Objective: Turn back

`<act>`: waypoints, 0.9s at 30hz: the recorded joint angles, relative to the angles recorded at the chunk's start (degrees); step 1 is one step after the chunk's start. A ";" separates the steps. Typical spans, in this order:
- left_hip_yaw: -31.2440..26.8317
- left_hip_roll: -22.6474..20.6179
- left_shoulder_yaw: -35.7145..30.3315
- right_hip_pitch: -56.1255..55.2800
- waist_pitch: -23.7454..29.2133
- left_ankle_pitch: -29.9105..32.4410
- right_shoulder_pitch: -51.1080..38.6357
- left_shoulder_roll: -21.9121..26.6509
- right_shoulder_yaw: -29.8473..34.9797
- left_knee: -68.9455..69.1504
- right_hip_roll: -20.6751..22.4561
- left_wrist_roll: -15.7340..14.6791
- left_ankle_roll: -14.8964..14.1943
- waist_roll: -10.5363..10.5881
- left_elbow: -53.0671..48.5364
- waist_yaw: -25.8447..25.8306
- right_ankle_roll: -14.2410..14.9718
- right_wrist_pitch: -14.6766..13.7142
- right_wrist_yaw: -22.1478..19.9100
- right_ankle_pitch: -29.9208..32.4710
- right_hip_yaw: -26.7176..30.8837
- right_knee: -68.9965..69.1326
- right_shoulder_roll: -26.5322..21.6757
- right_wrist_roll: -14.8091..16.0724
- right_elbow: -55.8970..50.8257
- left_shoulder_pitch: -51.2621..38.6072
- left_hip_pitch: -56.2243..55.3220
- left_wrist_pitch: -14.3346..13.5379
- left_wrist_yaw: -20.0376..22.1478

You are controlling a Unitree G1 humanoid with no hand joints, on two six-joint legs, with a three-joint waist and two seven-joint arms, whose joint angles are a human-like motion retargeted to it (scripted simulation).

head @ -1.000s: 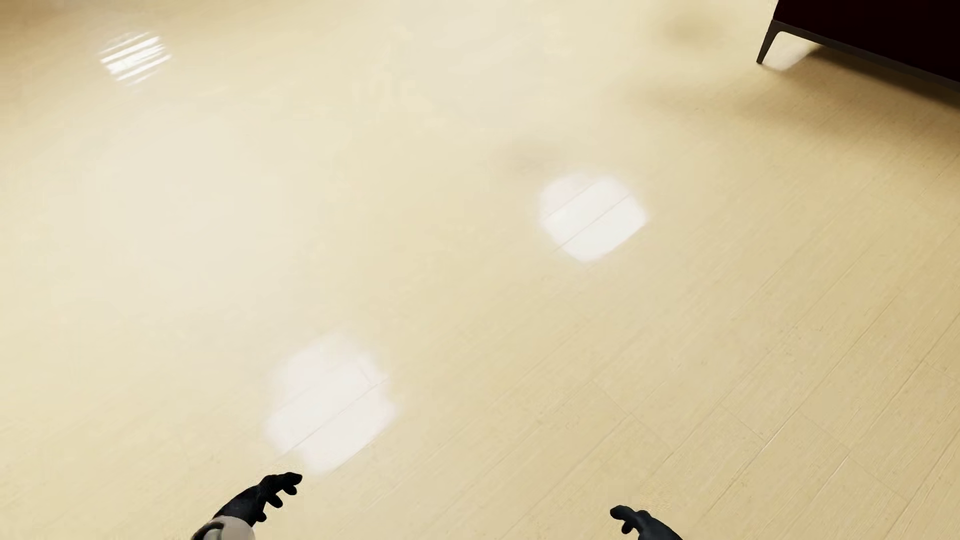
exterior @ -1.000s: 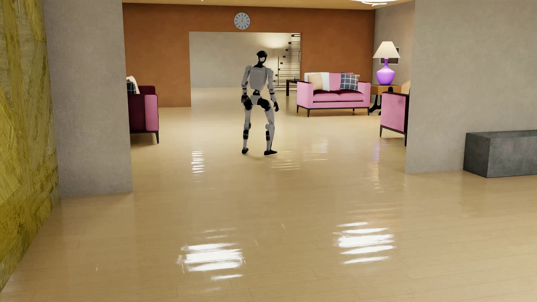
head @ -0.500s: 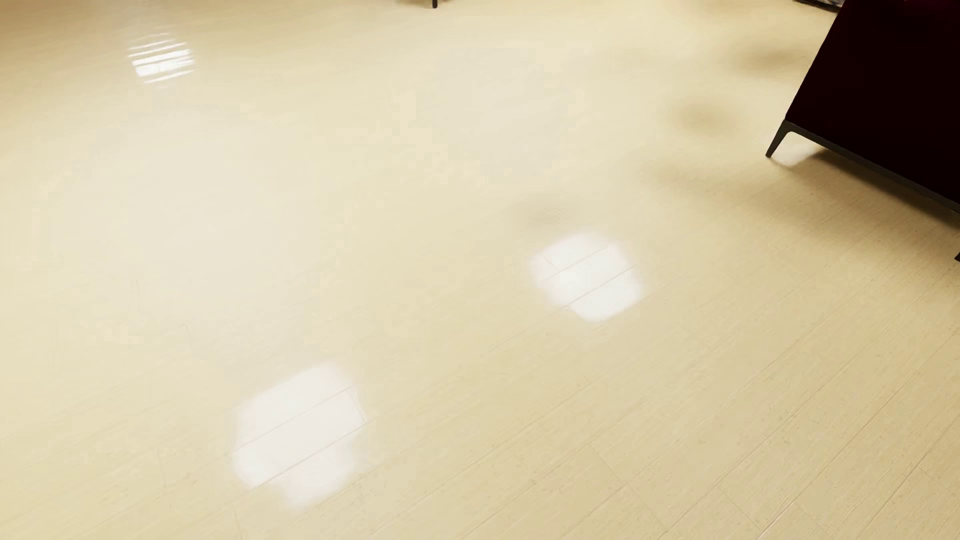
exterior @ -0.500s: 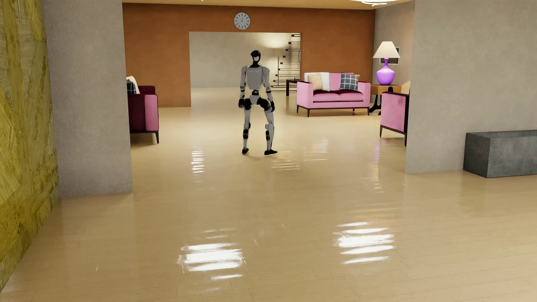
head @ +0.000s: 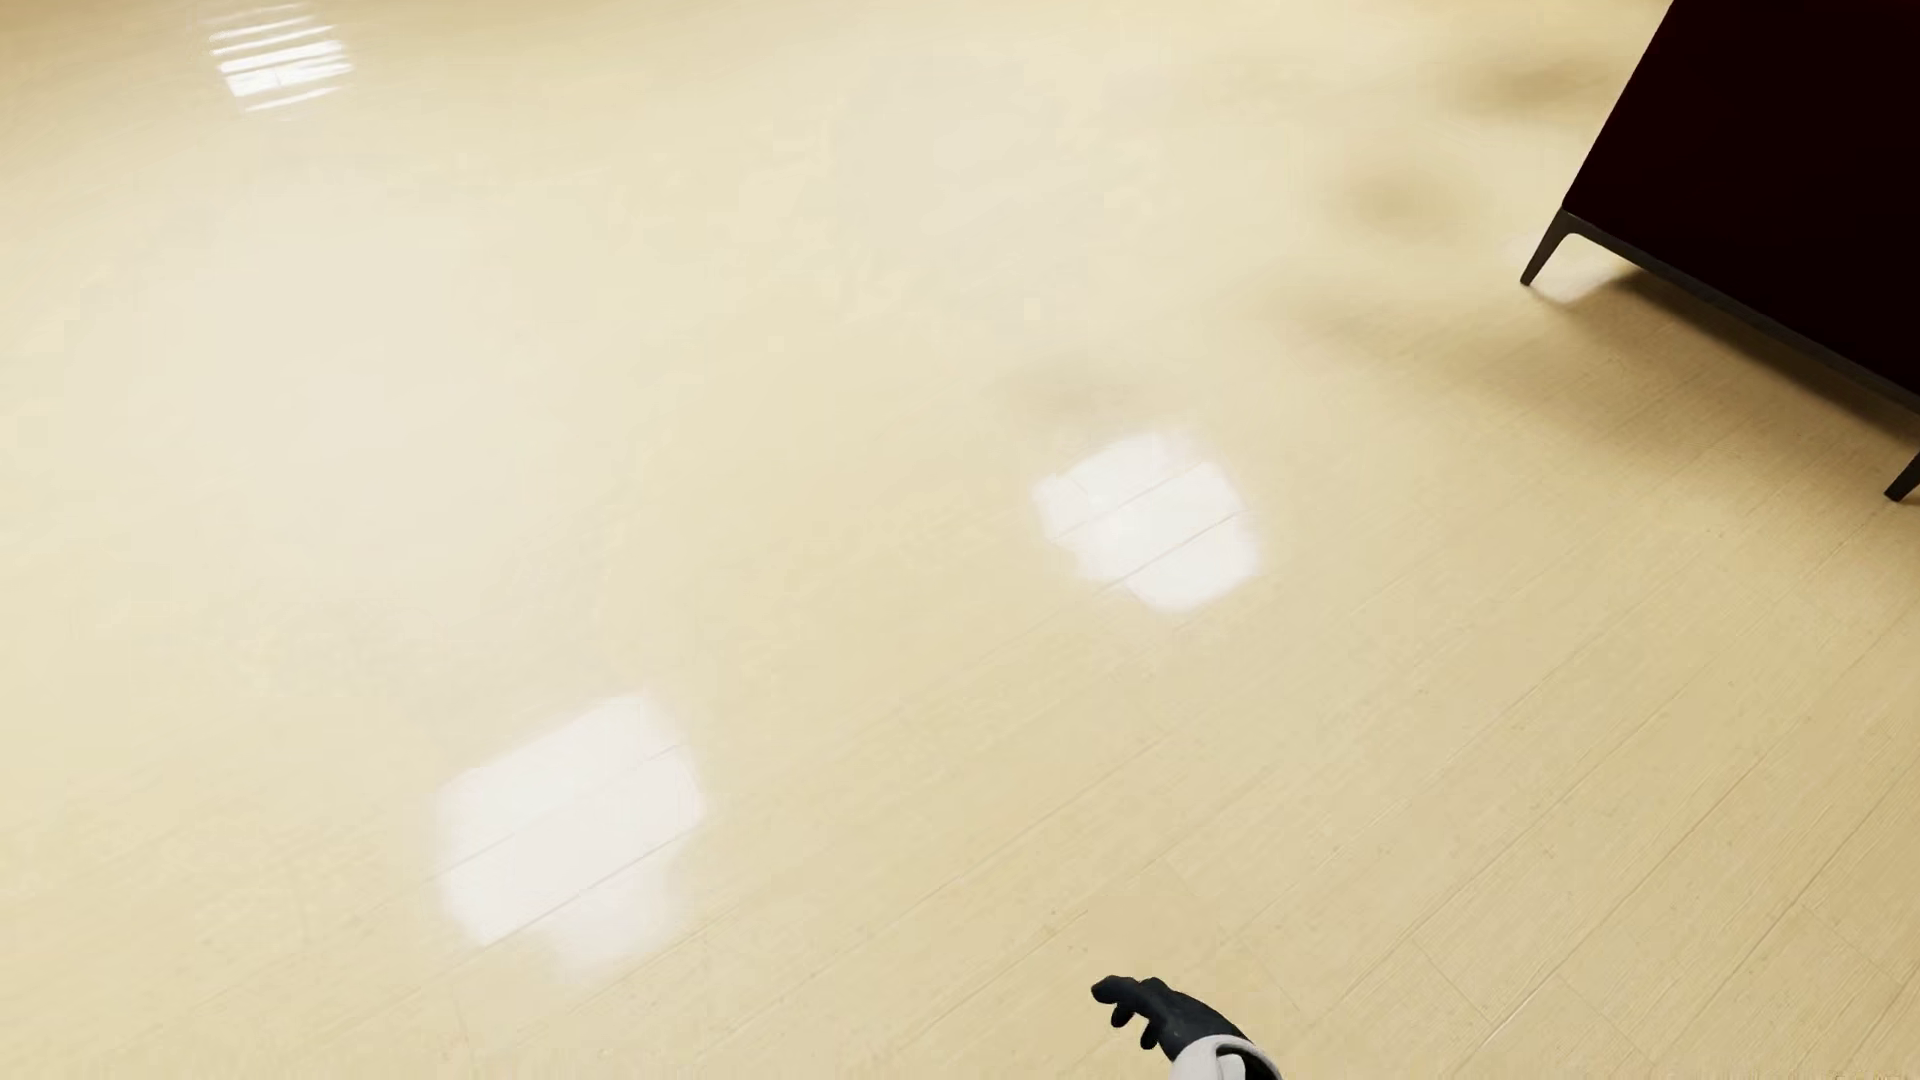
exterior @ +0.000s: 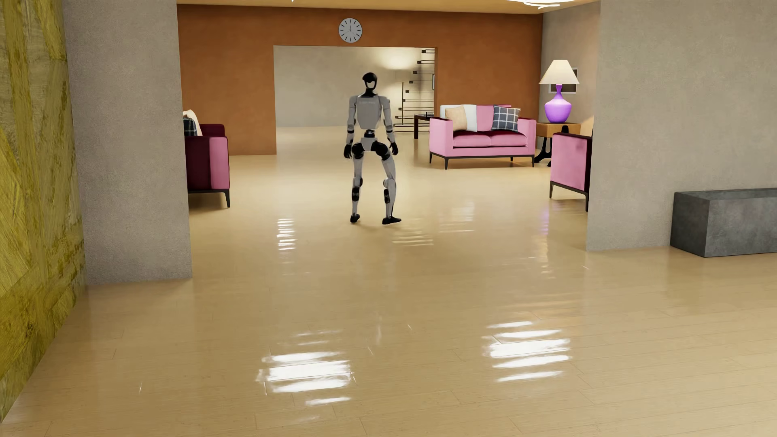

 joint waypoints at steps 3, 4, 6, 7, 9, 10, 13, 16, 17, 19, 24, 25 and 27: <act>-0.50 -0.75 -0.99 -1.01 0.30 0.44 2.00 0.59 1.80 -0.28 -0.75 -0.44 0.18 -0.11 -2.86 -0.17 0.19 2.06 2.95 0.05 -0.49 0.13 0.04 -0.31 4.35 -2.85 -1.27 -1.14 0.93; -0.66 -0.99 -1.53 -1.31 0.40 0.53 2.77 0.79 1.91 -0.31 -0.99 -0.42 0.26 -0.15 -3.72 -0.27 0.31 3.04 3.55 0.12 -0.67 0.09 -0.17 -0.24 5.78 -3.74 -1.72 -1.27 1.14; -0.87 -1.50 -2.04 -1.87 0.56 0.67 4.19 1.49 1.88 -0.37 -1.48 -0.82 0.50 -0.17 -5.21 -0.51 0.62 4.13 4.59 0.36 -0.95 -0.09 -1.03 0.31 8.89 -3.96 -2.55 -3.08 1.60; -0.89 -1.80 -2.27 -2.20 0.64 0.70 5.14 1.60 1.61 -0.40 -1.78 -0.93 0.66 -0.17 -5.57 -0.64 0.81 4.57 4.62 0.51 -0.99 -0.16 -1.72 0.50 9.61 -4.29 -2.94 -3.77 1.87; -0.82 -2.48 -2.77 -2.87 0.78 0.63 7.05 1.38 0.55 -0.29 -2.47 -1.07 1.06 -0.15 -5.68 -0.92 1.24 5.03 3.86 0.80 -0.89 -0.19 -2.82 1.05 9.68 -5.00 -3.67 -4.30 2.12; -0.65 -2.84 -2.92 -3.21 0.88 0.48 7.95 1.22 -0.22 -0.16 -2.85 -1.09 1.32 -0.13 -5.40 -1.06 1.49 5.03 3.37 0.96 -0.67 -0.17 -3.45 1.46 9.23 -5.13 -3.94 -4.36 2.15; 1.10 -3.83 -2.66 -4.66 1.19 -0.30 8.73 0.47 -1.52 0.23 -3.86 -1.08 2.26 -0.10 -4.16 -1.42 2.34 4.80 3.07 1.53 1.43 0.02 -5.83 1.80 7.93 -4.04 -4.11 -3.78 2.07; 5.40 -4.61 -1.76 -7.51 1.58 -0.76 5.45 -0.95 -1.28 -0.80 -4.25 -1.24 3.16 -0.28 -2.50 -1.54 3.00 4.71 2.96 2.14 6.41 0.75 -6.97 0.93 7.35 -1.67 -2.88 -2.03 2.08; 7.28 -4.73 -1.82 -8.82 1.77 -0.83 4.16 -1.36 -0.81 -1.36 -4.12 -1.10 3.28 -0.46 -1.70 -1.55 3.07 4.56 2.89 2.21 8.54 1.31 -7.00 0.36 6.53 -1.20 -2.28 -0.94 1.75; 10.90 -4.38 -1.82 -11.83 2.27 -1.12 1.35 -1.26 0.57 -1.53 -3.28 -0.86 3.22 -1.02 0.31 -1.59 2.83 3.49 2.52 2.03 12.79 3.27 -6.35 -0.64 4.50 0.33 -1.47 0.17 1.02; 16.11 -1.20 -3.16 -17.11 3.27 -1.11 0.45 2.58 4.51 -1.21 0.23 2.13 1.54 -2.88 5.15 -1.93 1.57 -0.70 0.66 2.95 17.01 9.36 -2.02 -1.59 -2.51 -0.66 -0.26 2.01 -0.79; 16.45 -0.49 -3.07 -17.93 3.33 -0.95 0.57 3.33 6.09 -1.14 0.99 2.16 1.02 -3.09 4.97 -1.94 2.74 -1.16 1.41 2.94 18.11 10.78 -1.72 -1.95 -3.00 -1.38 -0.13 1.82 -0.84; 16.76 0.88 -1.79 -19.70 3.35 -0.61 -0.05 4.20 10.47 -0.77 1.85 1.25 -0.15 -3.48 2.74 -1.65 1.84 -1.69 3.40 0.48 19.78 13.88 -2.45 -3.99 -2.87 -2.81 -0.11 0.80 0.53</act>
